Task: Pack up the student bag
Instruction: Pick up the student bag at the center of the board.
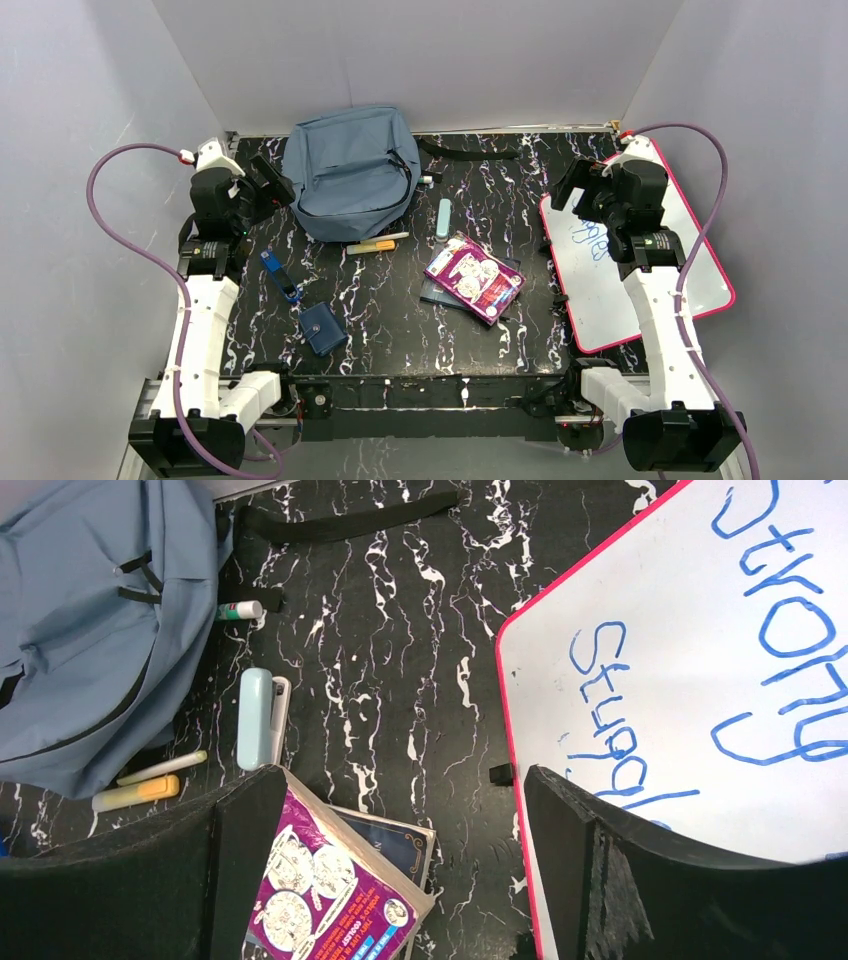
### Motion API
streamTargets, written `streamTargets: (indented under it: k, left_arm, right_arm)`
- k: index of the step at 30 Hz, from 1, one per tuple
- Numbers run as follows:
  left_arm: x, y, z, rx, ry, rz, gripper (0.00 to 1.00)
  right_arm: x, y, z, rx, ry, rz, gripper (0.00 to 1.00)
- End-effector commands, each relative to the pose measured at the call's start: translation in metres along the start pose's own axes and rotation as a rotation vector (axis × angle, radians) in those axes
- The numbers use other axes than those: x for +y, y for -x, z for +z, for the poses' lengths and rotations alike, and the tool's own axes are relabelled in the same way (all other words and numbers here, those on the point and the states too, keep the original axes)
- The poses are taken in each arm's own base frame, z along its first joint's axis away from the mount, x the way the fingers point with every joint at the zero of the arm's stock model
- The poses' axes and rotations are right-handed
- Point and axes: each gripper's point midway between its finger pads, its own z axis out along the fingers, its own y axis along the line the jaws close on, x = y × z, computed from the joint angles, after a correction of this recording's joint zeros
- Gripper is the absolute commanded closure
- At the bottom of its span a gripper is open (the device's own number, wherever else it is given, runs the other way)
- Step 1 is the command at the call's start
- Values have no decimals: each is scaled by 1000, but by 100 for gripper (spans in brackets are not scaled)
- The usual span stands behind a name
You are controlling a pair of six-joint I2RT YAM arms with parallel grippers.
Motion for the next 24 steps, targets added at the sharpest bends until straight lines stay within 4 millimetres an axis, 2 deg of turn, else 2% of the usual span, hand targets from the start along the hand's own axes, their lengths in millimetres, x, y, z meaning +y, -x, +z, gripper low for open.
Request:
streamTargets:
  k: [1, 5, 10, 14, 19, 24]
  left_arm:
    - [-9, 8, -4, -14, -38, 16, 11]
    - [-2, 8, -2, -24, 2, 1, 10]
    - [-4, 9, 0, -25, -7, 9, 8]
    - [8, 8, 3, -23, 60, -9, 5]
    - [10, 3, 6, -10, 74, -31, 5]
    - [18, -4, 11, 18, 114, -33, 5]
  right_arm:
    - [2, 22, -9, -82, 1, -22, 1]
    - [2, 22, -11, -82, -1, -22, 1]
    - [-1, 20, -12, -81, -13, -26, 1]
    - [-2, 16, -7, -56, -21, -4, 1]
    - [-11, 7, -4, -35, -66, 5, 1]
    - [0, -2, -1, 0, 13, -21, 1]
